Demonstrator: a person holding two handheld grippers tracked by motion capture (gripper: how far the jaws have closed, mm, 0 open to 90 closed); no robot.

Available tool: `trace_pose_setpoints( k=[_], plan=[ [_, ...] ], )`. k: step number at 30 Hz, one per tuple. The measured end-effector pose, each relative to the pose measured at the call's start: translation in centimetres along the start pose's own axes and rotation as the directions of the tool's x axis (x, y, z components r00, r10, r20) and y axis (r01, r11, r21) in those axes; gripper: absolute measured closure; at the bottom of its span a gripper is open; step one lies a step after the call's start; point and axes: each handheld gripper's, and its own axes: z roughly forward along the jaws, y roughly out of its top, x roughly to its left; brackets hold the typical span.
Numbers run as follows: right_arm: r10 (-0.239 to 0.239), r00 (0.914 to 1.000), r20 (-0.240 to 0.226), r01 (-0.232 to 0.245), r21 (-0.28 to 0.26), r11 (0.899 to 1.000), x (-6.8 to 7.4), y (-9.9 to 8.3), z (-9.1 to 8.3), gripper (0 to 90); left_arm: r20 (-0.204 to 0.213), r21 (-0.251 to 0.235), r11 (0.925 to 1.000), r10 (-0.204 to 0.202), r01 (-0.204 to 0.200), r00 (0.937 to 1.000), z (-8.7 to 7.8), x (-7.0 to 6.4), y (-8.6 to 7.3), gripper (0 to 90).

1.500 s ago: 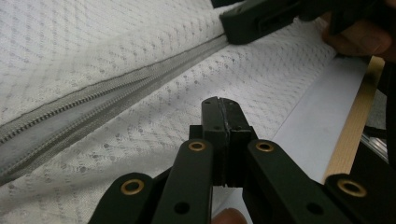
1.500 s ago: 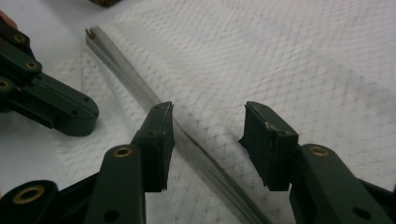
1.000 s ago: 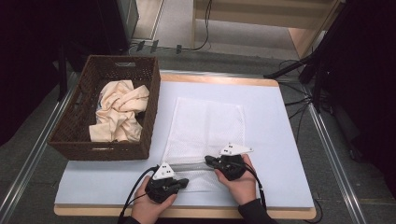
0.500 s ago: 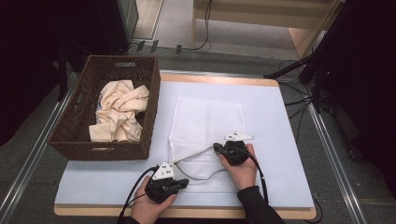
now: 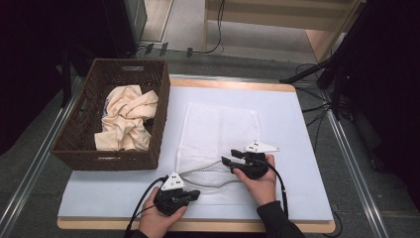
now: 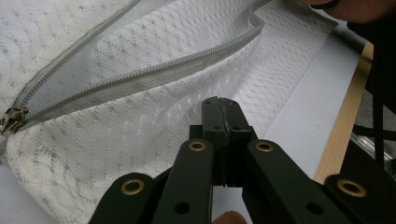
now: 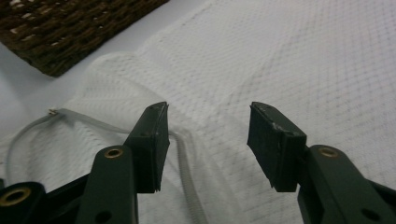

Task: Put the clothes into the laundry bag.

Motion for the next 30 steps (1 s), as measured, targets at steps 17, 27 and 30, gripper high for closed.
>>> trace_pose_setpoints(
  k=[17,27,30],
  plan=[
    [-0.104,0.9933,0.051,0.094,0.166,0.982,1.8,-1.0,1.6,64.3,0.001,0.0,1.0,-0.002,0.002,1.0,0.0,0.0,0.0,90.0],
    [-0.12,0.9863,0.113,0.095,0.204,0.974,2.5,-0.7,1.9,64.9,-0.003,-0.003,1.0,-0.001,0.001,1.0,0.0,0.0,-0.1,90.0],
    [-0.13,0.9833,0.127,0.104,0.196,0.975,2.6,-0.7,2.0,53.2,-0.005,-0.004,1.0,-0.001,0.001,1.0,0.0,-0.1,-0.1,90.0]
  ],
)
